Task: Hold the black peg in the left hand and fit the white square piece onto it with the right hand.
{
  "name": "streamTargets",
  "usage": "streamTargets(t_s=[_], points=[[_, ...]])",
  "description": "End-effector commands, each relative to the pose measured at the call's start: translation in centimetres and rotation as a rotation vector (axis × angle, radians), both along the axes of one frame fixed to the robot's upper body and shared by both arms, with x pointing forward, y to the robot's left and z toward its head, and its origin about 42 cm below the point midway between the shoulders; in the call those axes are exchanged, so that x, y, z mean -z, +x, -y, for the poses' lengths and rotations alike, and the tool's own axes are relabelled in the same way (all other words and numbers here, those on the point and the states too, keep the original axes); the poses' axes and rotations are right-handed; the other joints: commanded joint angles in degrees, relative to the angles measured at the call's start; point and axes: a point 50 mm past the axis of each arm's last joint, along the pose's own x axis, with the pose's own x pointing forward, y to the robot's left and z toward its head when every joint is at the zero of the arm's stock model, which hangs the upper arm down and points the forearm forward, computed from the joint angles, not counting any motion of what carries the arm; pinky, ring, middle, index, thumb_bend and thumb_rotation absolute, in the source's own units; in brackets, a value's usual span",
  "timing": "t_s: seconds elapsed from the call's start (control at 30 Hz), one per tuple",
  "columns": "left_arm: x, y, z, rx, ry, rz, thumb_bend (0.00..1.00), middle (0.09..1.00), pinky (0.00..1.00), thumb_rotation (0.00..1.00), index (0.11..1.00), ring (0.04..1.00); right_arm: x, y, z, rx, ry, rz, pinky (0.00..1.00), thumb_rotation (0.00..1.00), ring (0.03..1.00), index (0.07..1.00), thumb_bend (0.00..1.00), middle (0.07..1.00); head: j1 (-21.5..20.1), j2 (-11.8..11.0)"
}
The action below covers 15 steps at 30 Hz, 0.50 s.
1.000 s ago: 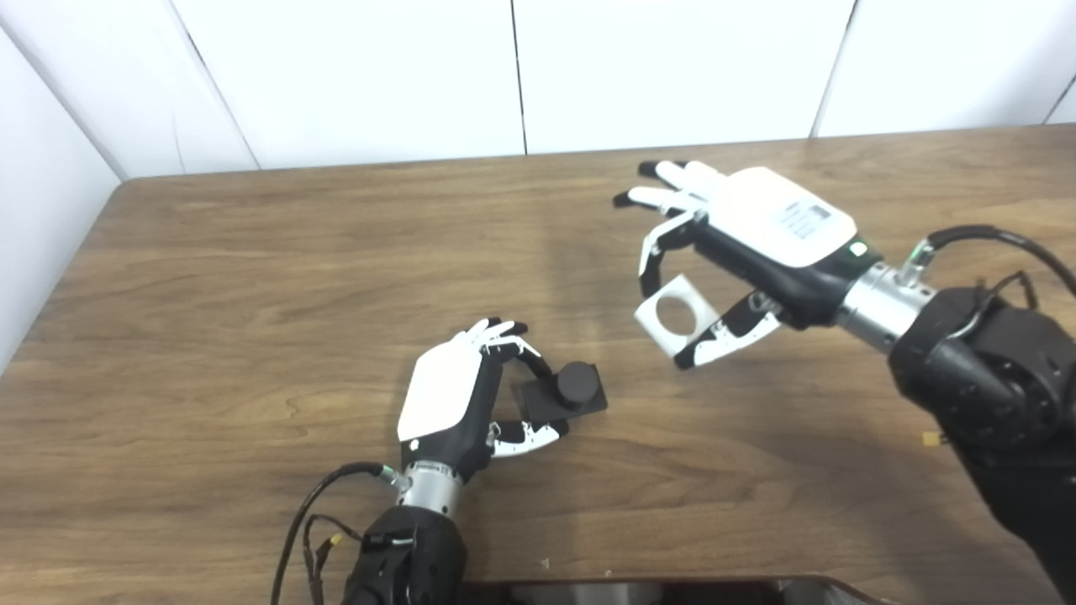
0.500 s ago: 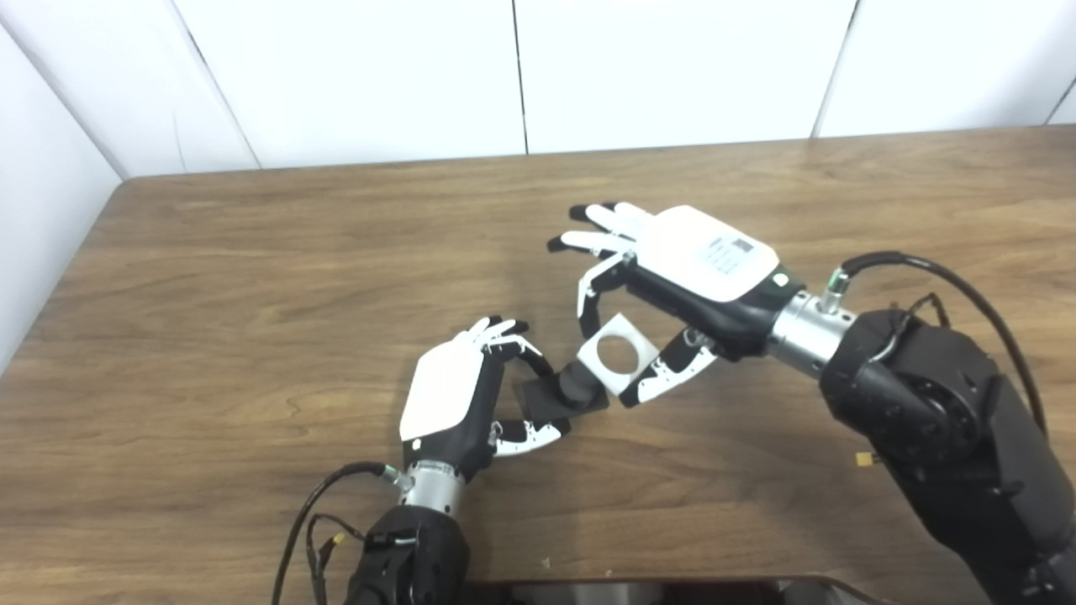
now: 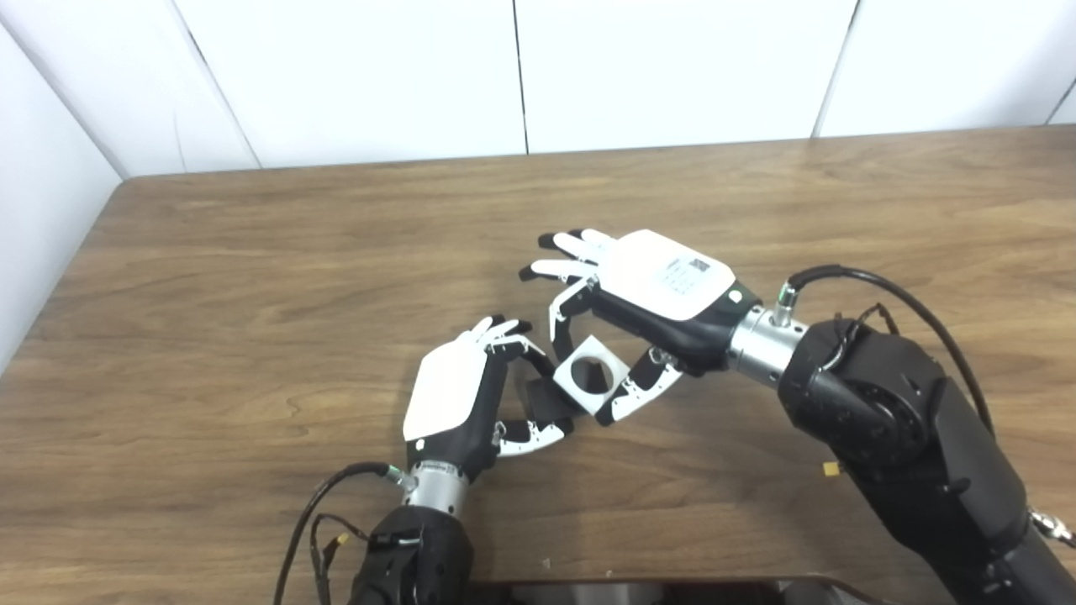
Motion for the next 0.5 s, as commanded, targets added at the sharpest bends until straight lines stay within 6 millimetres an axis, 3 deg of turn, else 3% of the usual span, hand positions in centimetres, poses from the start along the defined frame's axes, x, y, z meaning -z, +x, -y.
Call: streamTargets(t_s=[0.0, 0.47], points=[[0.14, -0.07, 0.69, 0.019, 0.006, -0.004, 0.50, 0.845, 0.92, 0.08, 0.490, 0.925, -1.21, 0.45, -0.46, -0.020, 0.010, 0.054, 1.00, 0.15, 1.000, 0.489, 0.53, 0.922, 0.2, 0.0], [-0.02, -0.32, 0.82, 0.024, 0.003, 0.002, 0.50, 0.845, 0.91, 0.08, 0.490, 0.925, -0.74, 0.87, -0.75, -0.015, 0.011, 0.047, 1.00, 0.15, 1.000, 0.490, 0.53, 0.923, 0.2, 0.1]])
